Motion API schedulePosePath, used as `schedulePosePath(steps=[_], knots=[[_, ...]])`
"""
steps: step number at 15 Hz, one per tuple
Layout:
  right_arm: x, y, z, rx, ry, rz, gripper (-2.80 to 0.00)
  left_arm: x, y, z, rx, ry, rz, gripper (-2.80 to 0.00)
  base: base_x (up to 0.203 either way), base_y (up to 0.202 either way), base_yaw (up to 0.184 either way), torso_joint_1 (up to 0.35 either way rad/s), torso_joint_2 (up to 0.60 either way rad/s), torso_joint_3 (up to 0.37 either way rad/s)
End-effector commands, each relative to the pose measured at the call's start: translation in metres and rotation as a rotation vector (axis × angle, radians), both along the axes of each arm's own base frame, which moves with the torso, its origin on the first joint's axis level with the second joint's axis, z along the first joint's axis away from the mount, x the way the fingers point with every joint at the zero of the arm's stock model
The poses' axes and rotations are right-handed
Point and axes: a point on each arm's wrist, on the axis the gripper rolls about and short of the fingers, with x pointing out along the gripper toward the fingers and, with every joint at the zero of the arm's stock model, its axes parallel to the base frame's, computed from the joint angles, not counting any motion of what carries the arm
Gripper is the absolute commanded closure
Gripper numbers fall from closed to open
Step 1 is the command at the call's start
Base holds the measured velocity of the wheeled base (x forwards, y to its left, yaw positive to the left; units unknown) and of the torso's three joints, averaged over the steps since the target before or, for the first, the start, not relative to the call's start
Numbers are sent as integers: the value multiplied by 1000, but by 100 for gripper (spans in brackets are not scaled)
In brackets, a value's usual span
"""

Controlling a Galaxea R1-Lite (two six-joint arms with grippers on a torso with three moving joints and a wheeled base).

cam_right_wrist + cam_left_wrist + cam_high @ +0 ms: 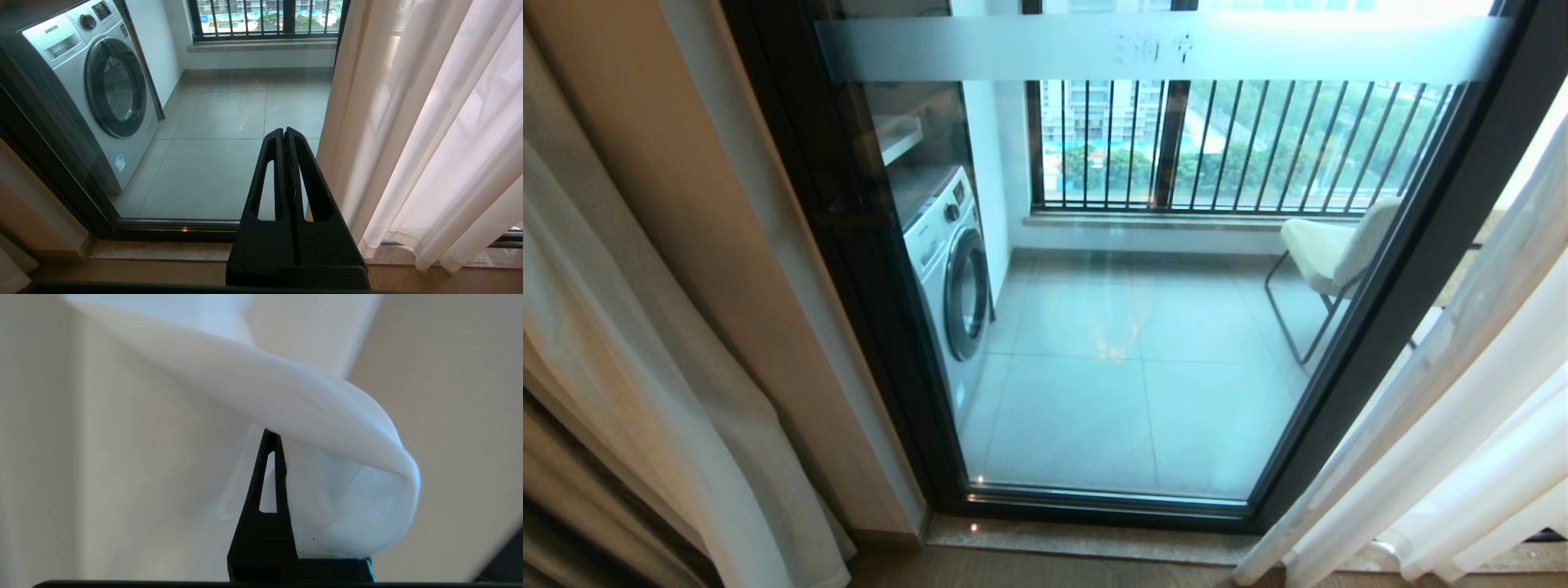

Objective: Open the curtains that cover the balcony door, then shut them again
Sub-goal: Pull the inner curtains open on both sides

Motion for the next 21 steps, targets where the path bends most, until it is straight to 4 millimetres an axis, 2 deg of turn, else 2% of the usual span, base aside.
schedulePosePath(steps=[1, 6, 14, 21], knots=[[0, 0, 0, 1, 1, 0, 0, 10, -9, -5, -8, 7, -33, 0, 0, 0, 0, 0, 0, 0], [0, 0, 0, 1, 1, 0, 0, 24, -26, -8, -13, 9, -55, 0, 0, 0, 0, 0, 0, 0], [0, 0, 0, 1, 1, 0, 0, 31, -24, -16, 6, 39, -45, 0, 0, 0, 0, 0, 0, 0], [0, 0, 0, 1, 1, 0, 0, 28, -24, -12, 34, -7, -40, 0, 0, 0, 0, 0, 0, 0]])
